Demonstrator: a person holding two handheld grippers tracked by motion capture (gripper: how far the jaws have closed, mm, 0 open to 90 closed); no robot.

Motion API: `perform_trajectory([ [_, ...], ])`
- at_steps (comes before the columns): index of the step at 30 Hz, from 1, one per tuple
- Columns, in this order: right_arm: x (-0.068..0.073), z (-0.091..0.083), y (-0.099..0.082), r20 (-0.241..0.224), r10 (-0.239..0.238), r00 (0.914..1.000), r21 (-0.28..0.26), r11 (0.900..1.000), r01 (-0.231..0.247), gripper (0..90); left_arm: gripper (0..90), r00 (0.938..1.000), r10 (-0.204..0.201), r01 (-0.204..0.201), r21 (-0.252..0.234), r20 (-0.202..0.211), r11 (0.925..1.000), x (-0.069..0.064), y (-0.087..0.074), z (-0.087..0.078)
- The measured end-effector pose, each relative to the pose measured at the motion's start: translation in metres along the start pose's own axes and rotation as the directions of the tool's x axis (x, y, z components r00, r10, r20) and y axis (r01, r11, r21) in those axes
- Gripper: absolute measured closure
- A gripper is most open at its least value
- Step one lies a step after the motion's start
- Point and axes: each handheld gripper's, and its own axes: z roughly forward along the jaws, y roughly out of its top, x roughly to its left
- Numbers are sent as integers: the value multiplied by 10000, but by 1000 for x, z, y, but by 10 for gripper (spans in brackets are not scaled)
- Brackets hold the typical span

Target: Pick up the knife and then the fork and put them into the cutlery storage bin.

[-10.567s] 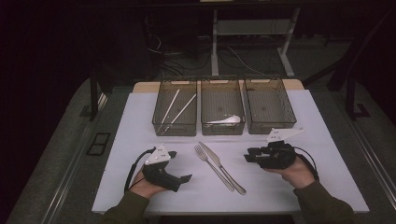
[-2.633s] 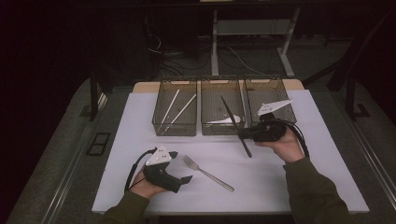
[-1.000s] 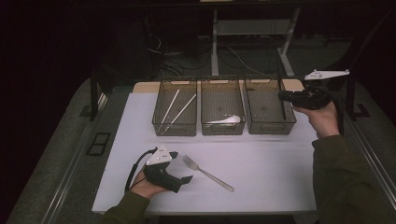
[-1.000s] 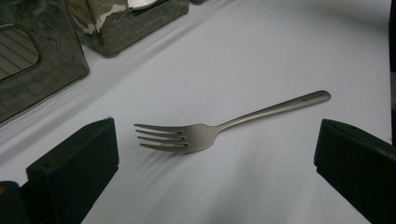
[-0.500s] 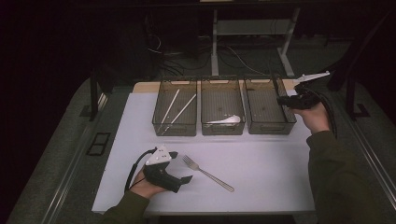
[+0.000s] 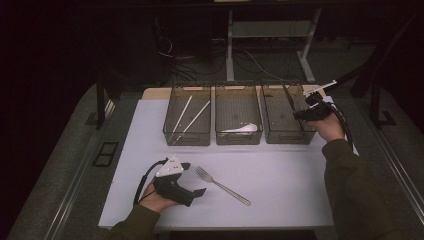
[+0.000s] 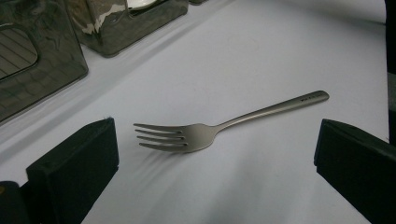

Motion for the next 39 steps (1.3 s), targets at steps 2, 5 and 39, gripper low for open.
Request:
perform_trajectory([
  [2, 1, 5, 0, 38, -38, 10000, 174, 9998, 37, 795, 0, 10000, -10, 10, -9, -7, 10000, 0, 0, 0],
  [5, 5, 11, 2, 177, -248, 9995, 340, 9991, 242, 780, 0, 10000, -12, 12, -14, -7, 10000, 0, 0, 0],
  [39, 90, -58, -40, -2634, -1138, 9579, -1820, 9810, 665, 413, 0, 9999, 72, -71, 77, -74, 9999, -1, 0, 0],
])
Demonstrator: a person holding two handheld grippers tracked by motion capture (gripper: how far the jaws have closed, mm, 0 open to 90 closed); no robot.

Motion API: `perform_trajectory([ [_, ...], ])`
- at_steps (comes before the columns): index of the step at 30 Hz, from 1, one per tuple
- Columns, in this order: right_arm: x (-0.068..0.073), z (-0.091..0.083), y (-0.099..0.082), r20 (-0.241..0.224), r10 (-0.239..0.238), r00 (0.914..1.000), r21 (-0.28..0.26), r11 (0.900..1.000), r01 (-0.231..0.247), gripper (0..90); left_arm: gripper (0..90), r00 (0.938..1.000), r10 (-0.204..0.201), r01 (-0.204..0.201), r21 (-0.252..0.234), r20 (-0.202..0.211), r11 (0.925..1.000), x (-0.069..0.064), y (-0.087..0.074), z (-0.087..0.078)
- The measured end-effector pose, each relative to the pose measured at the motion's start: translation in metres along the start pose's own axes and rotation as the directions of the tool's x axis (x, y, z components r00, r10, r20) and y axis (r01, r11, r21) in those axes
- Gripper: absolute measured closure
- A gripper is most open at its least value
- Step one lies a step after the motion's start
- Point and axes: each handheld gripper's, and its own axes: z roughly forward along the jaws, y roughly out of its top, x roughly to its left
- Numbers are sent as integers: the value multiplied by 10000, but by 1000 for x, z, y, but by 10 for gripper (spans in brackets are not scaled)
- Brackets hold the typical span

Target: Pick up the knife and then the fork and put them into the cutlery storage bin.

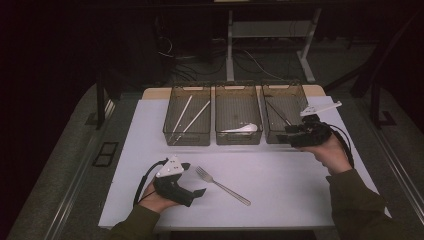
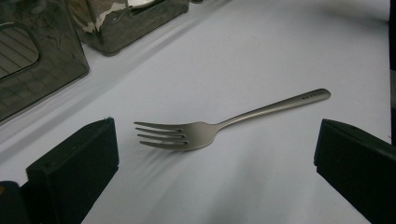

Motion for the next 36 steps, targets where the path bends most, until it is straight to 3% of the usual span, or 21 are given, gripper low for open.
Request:
perform_trajectory([
  [8, 20, 3, -9, -313, -327, 9990, 54, 9994, 329, 413, 0, 10000, -35, 35, -47, -55, 10000, 0, 0, -1],
  [17, 50, 20, -11, -846, -923, 9921, 885, 9911, 997, 433, 0, 10000, -18, 17, -37, -72, 10000, 0, 0, -1],
  [25, 77, 38, -10, -1268, -1512, 9803, 1512, 9738, 1697, 462, 0, 9999, -38, 38, -10, -103, 10000, 0, 0, -1],
  [36, 108, 62, -6, -1745, -1982, 9645, 2284, 9447, 2355, 537, 0, 9999, -13, 14, 40, -169, 10000, 1, 0, -1],
])
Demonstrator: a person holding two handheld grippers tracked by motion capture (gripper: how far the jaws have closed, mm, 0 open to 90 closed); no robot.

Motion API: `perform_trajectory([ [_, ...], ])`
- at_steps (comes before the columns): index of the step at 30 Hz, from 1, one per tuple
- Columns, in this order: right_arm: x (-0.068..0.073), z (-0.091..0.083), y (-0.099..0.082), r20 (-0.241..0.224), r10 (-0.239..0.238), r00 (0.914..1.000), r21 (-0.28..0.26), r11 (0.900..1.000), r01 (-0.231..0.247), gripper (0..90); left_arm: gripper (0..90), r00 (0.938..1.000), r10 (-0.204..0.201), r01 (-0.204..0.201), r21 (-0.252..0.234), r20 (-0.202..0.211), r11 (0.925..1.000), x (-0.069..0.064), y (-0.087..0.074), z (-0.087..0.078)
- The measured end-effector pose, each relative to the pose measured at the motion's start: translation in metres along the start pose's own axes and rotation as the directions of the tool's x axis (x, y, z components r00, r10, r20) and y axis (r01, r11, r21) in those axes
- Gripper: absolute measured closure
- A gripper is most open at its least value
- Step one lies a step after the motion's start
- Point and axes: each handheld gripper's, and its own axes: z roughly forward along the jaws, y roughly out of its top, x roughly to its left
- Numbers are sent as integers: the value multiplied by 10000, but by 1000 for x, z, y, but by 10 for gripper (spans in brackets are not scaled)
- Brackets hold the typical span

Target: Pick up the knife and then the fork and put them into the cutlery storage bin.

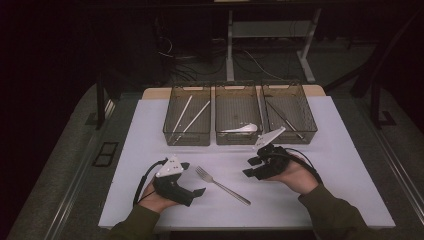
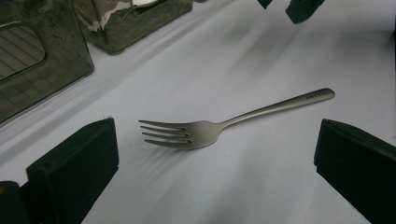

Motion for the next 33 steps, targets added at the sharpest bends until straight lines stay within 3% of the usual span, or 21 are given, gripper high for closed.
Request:
perform_trajectory([
  [1, 1, 2, 1, 76, -245, 9997, 115, 9996, 244, 541, 0, 10000, 0, 0, 7, -7, 10000, 0, 0, 0],
  [5, 8, 11, 6, -97, -499, 9987, 415, 9979, 502, 558, 0, 10000, -1, 1, -2, -11, 10000, 0, 0, 0],
  [17, 27, 39, 21, -405, -971, 9945, 1170, 9880, 1012, 592, 0, 10000, -21, 21, -25, -55, 10000, 0, 0, 0],
  [26, 41, 64, 31, -595, -1356, 9890, 1836, 9723, 1444, 625, 0, 10000, -11, 10, -23, -28, 10000, 0, 0, 0],
  [33, 44, 74, 36, -569, -1469, 9875, 2262, 9615, 1560, 679, 0, 10000, -25, 25, -22, -12, 10000, 0, 0, 0],
])
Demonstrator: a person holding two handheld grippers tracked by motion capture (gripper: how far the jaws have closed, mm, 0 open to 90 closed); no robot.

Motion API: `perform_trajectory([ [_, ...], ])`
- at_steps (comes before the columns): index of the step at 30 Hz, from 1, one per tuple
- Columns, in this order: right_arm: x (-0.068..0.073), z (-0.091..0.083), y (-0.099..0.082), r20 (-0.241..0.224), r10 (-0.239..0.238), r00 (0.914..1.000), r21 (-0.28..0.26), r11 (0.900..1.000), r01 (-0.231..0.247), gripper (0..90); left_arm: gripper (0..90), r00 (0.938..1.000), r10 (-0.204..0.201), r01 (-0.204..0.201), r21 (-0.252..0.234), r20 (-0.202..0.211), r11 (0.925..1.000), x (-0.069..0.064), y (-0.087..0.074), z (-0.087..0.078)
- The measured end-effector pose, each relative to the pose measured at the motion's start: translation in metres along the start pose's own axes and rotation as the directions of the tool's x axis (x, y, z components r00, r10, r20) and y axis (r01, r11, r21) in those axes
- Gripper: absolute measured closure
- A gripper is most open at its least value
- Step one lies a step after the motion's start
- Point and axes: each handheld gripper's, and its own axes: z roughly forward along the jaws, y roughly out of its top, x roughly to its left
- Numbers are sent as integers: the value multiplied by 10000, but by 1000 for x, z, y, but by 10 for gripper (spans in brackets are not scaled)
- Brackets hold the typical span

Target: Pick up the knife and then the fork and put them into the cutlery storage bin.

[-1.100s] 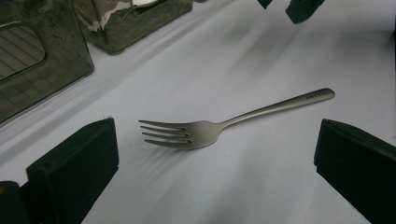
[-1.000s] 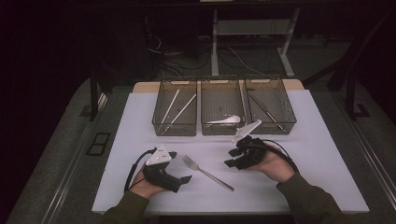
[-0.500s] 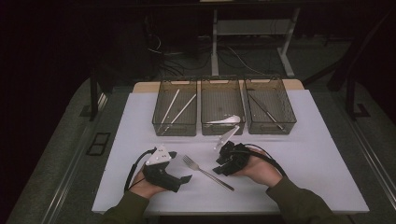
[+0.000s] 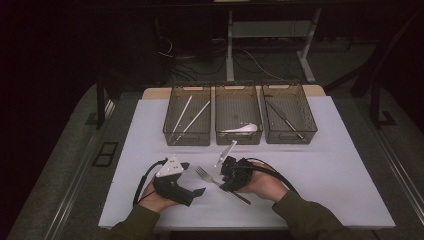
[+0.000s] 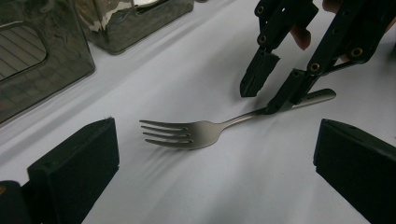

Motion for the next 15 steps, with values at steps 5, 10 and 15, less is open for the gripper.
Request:
perform_trajectory([
  [5, 2, 5, 6, -28, -82, 10000, 363, 9993, 83, 725, 0, 10000, 2, -2, -5, 0, 10000, 0, 0, 0],
  [10, 6, 9, 10, 122, -331, 9994, 738, 9968, 321, 768, 0, 10000, -16, 17, -11, 8, 10000, 0, 0, 0],
  [15, 10, 9, 15, 300, -523, 9982, 1059, 9932, 488, 777, 0, 10000, 30, -30, -13, -11, 10000, 0, 0, -1],
])
